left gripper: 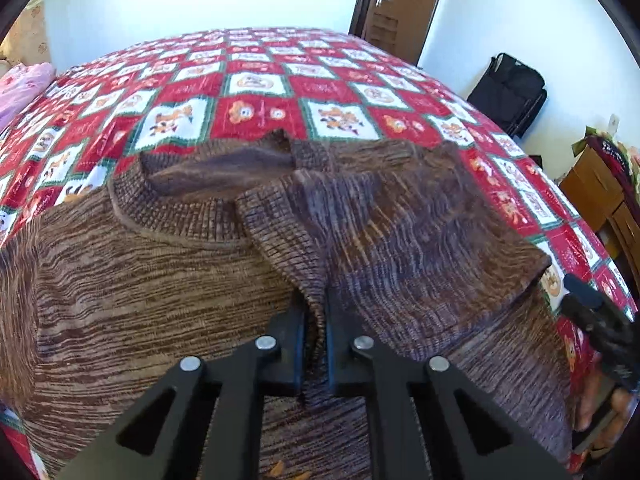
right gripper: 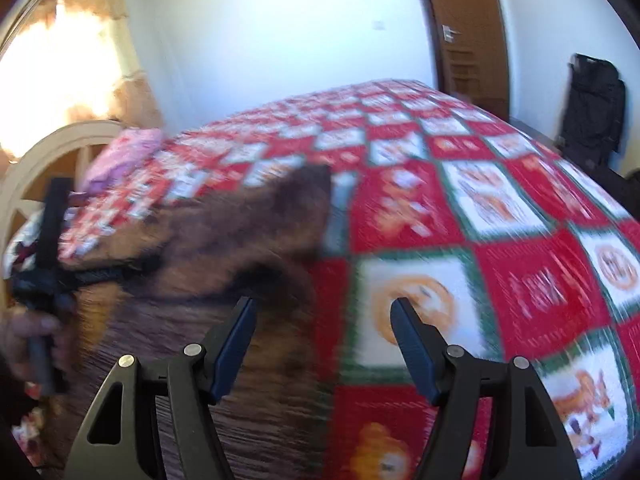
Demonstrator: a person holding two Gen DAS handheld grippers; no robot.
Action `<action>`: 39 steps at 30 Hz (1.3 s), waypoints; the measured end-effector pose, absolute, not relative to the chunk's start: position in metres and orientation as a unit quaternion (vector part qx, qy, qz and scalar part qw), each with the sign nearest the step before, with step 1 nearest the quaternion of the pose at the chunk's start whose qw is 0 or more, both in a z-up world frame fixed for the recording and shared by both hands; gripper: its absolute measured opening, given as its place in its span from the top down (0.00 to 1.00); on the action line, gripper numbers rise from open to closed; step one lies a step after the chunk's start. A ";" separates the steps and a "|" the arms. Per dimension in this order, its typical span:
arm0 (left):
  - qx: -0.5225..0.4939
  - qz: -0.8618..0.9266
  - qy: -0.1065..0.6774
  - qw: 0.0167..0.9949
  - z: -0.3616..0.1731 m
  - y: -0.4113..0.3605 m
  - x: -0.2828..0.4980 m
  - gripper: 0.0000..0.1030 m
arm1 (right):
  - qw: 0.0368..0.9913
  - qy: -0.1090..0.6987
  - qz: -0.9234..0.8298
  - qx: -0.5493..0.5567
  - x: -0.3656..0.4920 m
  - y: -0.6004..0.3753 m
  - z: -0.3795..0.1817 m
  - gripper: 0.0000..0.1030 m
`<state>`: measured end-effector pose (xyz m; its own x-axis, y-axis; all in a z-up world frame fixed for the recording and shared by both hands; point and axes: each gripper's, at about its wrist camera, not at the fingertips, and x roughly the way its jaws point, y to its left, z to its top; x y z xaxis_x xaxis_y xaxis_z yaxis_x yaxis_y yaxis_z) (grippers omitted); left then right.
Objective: Fold small clothes
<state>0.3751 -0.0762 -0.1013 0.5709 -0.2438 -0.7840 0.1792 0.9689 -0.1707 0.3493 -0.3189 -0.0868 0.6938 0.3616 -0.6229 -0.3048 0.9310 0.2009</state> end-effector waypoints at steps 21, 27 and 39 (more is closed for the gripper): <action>-0.025 -0.012 0.387 0.921 -0.066 0.012 0.318 0.23 | 0.859 0.439 0.263 -0.015 0.402 -0.214 -0.095 0.31; -0.024 0.066 0.379 0.923 -0.065 0.090 0.283 0.23 | 0.853 0.449 0.262 -0.047 0.393 -0.175 -0.121 0.30; -0.105 0.256 0.385 0.881 -0.091 0.270 0.209 0.23 | 0.848 0.436 0.290 -0.083 0.344 -0.160 -0.114 0.27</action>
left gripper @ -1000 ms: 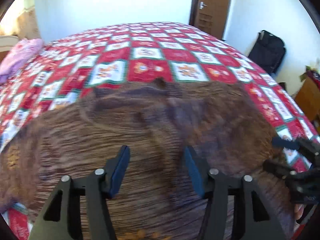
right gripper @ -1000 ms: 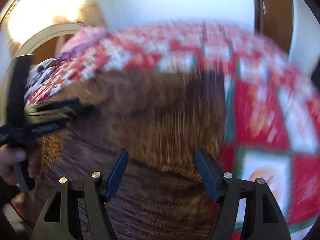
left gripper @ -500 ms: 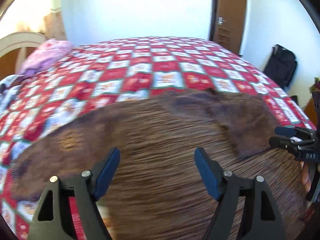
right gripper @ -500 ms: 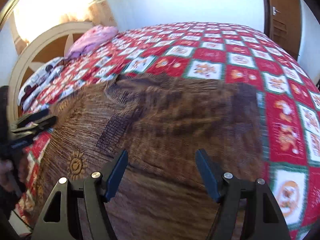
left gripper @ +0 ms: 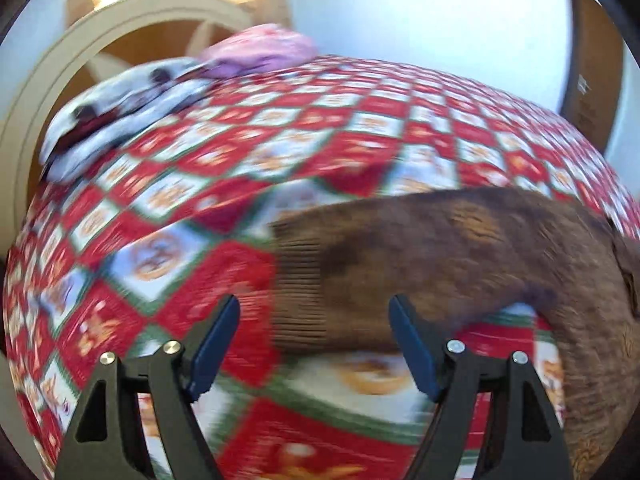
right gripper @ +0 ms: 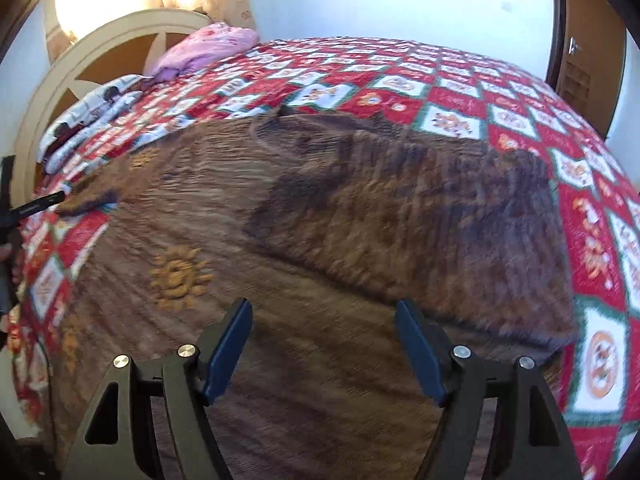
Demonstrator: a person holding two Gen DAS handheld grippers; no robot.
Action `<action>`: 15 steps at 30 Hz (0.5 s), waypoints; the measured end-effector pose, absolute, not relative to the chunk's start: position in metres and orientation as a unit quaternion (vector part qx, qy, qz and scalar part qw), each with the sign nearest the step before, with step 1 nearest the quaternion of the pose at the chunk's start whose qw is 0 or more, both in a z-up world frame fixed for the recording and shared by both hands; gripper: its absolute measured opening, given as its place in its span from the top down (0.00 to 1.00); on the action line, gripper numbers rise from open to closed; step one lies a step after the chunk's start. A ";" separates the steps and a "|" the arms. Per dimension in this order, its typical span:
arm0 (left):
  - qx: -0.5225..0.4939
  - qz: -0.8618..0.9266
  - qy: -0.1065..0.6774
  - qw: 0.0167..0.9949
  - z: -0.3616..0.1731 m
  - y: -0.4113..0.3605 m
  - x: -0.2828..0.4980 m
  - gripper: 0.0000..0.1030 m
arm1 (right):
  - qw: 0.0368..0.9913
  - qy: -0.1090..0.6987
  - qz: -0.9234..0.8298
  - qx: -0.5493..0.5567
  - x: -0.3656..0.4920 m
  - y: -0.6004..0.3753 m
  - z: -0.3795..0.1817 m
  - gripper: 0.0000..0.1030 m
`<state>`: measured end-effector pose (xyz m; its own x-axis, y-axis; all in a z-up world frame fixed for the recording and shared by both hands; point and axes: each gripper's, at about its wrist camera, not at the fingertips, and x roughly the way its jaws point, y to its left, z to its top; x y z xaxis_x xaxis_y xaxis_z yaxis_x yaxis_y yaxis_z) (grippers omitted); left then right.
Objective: Fold small clothes
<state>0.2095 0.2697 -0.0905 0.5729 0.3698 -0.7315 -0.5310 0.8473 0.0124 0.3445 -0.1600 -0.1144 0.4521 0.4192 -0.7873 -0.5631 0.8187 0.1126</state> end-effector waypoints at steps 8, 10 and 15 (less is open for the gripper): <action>-0.154 0.252 0.393 0.871 -0.106 0.287 0.222 0.24 | 0.845 0.400 0.323 -0.148 0.309 -0.129 -0.114 0.27; -0.154 0.246 0.394 0.872 -0.107 0.284 0.231 0.24 | 0.845 0.393 0.328 -0.154 0.304 -0.127 -0.113 0.27; -0.173 0.231 0.403 0.868 -0.112 0.289 0.240 0.39 | 0.845 0.383 0.333 -0.169 0.297 -0.123 -0.114 0.27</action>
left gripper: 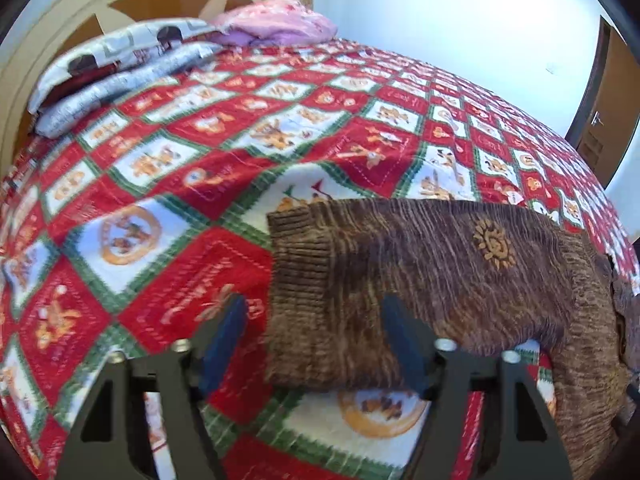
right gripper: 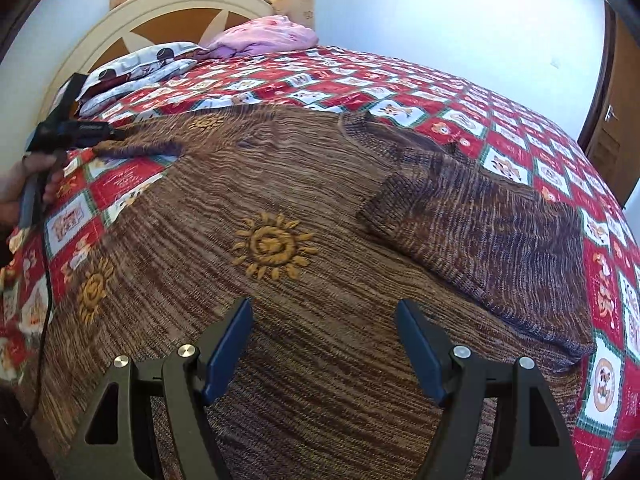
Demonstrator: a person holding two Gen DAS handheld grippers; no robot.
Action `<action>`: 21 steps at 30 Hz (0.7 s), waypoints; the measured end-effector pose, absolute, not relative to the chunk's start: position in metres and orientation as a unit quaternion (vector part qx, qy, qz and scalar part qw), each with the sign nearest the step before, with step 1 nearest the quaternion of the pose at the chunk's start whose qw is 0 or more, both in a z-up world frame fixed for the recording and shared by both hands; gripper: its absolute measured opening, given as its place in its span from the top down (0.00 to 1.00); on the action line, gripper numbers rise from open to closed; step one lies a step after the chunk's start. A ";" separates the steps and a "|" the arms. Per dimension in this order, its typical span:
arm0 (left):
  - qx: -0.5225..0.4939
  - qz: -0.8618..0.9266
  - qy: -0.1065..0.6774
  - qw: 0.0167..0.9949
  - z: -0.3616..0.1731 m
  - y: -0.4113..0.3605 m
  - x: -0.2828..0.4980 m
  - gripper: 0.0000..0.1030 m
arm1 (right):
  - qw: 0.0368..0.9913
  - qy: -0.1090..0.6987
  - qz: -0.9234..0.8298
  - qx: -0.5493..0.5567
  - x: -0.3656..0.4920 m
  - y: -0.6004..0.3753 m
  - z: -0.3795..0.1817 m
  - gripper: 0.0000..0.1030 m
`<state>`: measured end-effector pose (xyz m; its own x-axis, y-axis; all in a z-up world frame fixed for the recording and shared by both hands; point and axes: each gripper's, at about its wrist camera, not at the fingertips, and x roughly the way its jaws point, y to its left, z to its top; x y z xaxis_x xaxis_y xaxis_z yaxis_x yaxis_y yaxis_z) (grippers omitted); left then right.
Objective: Fold small clothes
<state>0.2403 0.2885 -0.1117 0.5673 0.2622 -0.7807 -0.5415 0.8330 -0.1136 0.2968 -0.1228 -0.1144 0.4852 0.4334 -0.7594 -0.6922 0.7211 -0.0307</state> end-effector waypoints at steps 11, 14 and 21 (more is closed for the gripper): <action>-0.191 0.191 0.377 0.886 -0.098 0.290 0.245 0.91 | 0.848 0.380 0.334 -0.156 0.293 -0.126 -0.118 0.27; -0.198 0.174 0.352 0.898 -0.076 0.282 0.243 0.91 | 0.850 0.379 0.335 -0.151 0.293 -0.128 -0.115 0.27; -0.186 0.121 0.325 0.919 -0.030 0.245 0.257 0.91 | 0.861 0.364 0.333 -0.123 0.292 -0.140 -0.101 0.27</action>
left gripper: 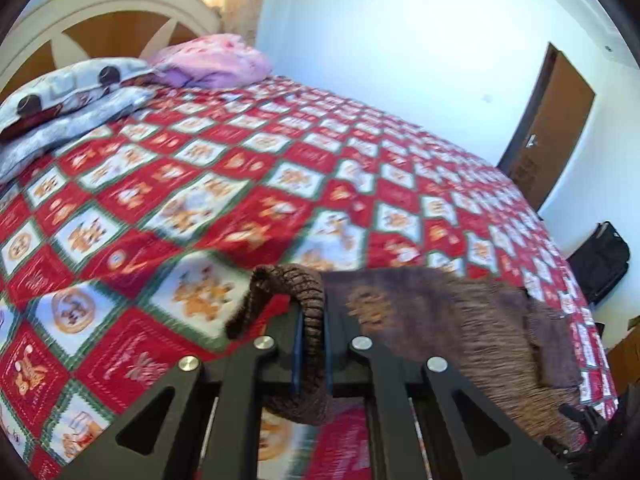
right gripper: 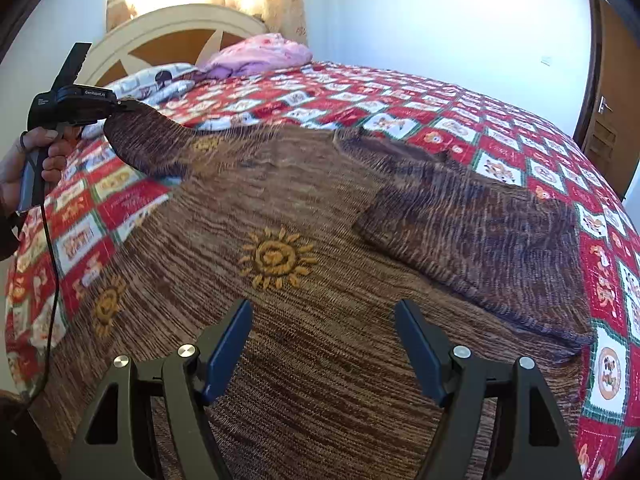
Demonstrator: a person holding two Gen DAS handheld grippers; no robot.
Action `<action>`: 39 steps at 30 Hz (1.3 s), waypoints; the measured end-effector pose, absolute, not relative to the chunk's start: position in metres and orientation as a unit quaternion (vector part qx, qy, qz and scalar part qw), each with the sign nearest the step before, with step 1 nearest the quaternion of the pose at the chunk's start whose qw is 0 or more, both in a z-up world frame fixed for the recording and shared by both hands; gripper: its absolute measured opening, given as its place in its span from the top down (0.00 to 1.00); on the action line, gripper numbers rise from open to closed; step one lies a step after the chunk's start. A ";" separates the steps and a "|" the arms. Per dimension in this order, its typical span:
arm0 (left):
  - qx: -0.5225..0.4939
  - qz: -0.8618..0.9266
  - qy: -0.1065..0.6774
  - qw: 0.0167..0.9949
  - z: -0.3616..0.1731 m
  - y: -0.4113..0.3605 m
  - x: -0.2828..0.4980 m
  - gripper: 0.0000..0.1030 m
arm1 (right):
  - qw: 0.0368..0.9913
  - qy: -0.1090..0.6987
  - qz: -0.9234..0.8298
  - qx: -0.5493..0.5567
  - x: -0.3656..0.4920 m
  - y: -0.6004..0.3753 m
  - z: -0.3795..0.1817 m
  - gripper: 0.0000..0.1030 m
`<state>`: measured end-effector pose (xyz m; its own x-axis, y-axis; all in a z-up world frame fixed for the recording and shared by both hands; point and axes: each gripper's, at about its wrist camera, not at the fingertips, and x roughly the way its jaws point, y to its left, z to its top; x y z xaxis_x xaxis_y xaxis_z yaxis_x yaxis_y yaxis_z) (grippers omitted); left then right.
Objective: Fold small clothes
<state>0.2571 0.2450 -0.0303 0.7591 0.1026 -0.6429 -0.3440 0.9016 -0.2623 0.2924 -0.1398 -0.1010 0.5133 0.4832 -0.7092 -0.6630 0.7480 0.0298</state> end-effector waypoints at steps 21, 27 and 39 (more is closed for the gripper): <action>-0.185 0.003 0.311 0.932 0.020 0.111 0.309 0.92 | 0.878 0.347 0.322 -0.075 0.287 -0.186 -0.084 0.27; -0.203 -0.019 0.323 0.924 0.015 0.072 0.330 0.92 | 0.882 0.344 0.317 -0.057 0.282 -0.205 -0.082 0.27; -0.192 -0.034 0.368 0.909 -0.043 -0.008 0.370 0.91 | 0.880 0.361 0.307 -0.031 0.285 -0.226 -0.096 0.27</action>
<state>0.3696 -0.0076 -0.0428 0.7272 -0.2020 -0.6561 -0.0800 0.9243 -0.3732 0.2853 -0.2264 -0.0956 0.5517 0.5174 -0.6542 -0.5628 0.8098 0.1659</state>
